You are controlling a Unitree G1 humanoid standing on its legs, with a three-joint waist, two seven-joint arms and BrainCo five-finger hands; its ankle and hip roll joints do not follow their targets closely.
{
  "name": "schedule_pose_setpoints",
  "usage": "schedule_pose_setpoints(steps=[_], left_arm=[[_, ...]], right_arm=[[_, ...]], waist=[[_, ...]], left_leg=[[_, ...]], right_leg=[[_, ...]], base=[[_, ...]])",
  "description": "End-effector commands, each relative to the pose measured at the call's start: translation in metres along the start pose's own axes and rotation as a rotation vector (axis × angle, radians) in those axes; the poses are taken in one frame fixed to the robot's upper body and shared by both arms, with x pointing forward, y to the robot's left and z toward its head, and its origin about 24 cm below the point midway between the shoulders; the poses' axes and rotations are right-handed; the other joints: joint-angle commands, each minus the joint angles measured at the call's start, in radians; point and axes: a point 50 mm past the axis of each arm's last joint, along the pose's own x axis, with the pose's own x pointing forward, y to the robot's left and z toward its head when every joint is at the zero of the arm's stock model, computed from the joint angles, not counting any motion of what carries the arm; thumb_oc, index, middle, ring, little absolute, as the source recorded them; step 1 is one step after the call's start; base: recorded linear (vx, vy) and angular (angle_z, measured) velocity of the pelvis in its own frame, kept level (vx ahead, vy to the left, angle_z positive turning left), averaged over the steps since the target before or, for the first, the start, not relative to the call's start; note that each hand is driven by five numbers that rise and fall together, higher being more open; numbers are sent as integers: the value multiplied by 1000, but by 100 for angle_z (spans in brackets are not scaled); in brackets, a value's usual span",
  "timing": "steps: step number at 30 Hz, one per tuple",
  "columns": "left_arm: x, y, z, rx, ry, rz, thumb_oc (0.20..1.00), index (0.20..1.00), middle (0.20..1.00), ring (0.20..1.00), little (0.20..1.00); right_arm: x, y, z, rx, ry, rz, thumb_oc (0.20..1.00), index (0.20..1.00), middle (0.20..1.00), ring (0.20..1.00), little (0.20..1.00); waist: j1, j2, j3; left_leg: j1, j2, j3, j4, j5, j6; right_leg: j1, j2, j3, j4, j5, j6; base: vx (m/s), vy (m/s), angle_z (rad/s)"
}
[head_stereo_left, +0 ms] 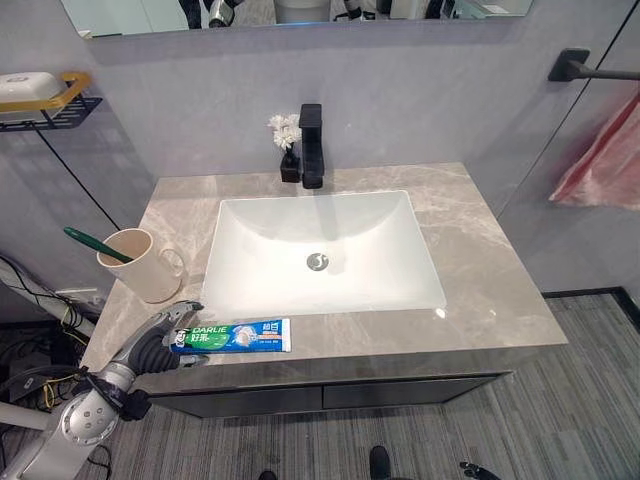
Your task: Put brush and paste in cup on sink, flatten towel.
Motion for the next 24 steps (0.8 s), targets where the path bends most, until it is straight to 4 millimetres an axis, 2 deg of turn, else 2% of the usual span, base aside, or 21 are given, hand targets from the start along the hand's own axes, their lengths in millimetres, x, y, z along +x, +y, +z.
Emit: schedule_pose_setpoints(steps=[1, 8, 9, 11, 12, 18, 23, 24], left_arm=[[9, -4, 12, 53, -77, -54, 617, 617, 617, 617, 617], [10, -7, 14, 123, -98, -107, 567, 567, 567, 567, 567], [11, -8, 15, 138, -105, -118, 533, 533, 533, 533, 533], [10, -9, 14, 158, -108, -130, 454, 454, 454, 454, 454], [10, -10, 17, 190, -130, -159, 200, 200, 200, 200, 200], [13, -17, 19, 267, -166, -215, 200, 200, 200, 200, 200], [21, -9, 28, 278, -199, -111, 200, 200, 200, 200, 200], [21, -9, 29, 279, -201, -111, 200, 200, 200, 200, 200]], right_arm=[[4, -8, 20, -4, -65, -19, 1000, 1000, 1000, 1000, 1000], [3, -11, 19, -6, -68, -33, 1000, 1000, 1000, 1000, 1000], [3, -11, 18, -7, -66, -33, 1000, 1000, 1000, 1000, 1000], [3, -11, 17, -5, -63, -36, 1000, 1000, 1000, 1000, 1000], [3, -12, 16, -9, -61, -41, 1000, 1000, 1000, 1000, 1000], [1, -12, 2, 26, -4, -69, 1000, 1000, 1000, 1000, 1000], [-4, -14, -25, 420, 101, -174, 1000, 1000, 1000, 1000, 1000], [-4, -14, -25, 423, 100, -175, 1000, 1000, 1000, 1000, 1000]], waist=[[-31, -30, 42], [-37, -30, 38], [-37, -30, 38], [-38, -31, 38], [-41, -31, 37], [-45, -32, 29], [-54, -34, 11], [-53, -34, 13]], left_leg=[[60, -21, -7, 11, -57, 12], [63, -18, -3, 11, -58, 11], [64, -18, -3, 11, -59, 11], [65, -18, -2, 11, -59, 11], [65, -17, -1, 11, -59, 10], [71, -15, -1, 11, -63, 9], [80, -14, -1, 11, -64, 8], [81, -14, -1, 11, -65, 8]], right_leg=[[65, -25, 21, 8, -7, 35], [67, -23, 22, 8, -7, 35], [67, -22, 22, 8, -7, 36], [68, -22, 22, 8, -6, 36], [68, -22, 21, 8, -6, 37], [73, -21, 20, 8, -4, 38], [85, -21, 19, 8, -5, 36], [86, -21, 19, 8, -6, 36]], base=[[0, 0, 0], [0, 0, 0], [0, 0, 0], [0, 0, 0], [0, 0, 0], [0, 0, 0], [0, 0, 0], [0, 0, 0]])
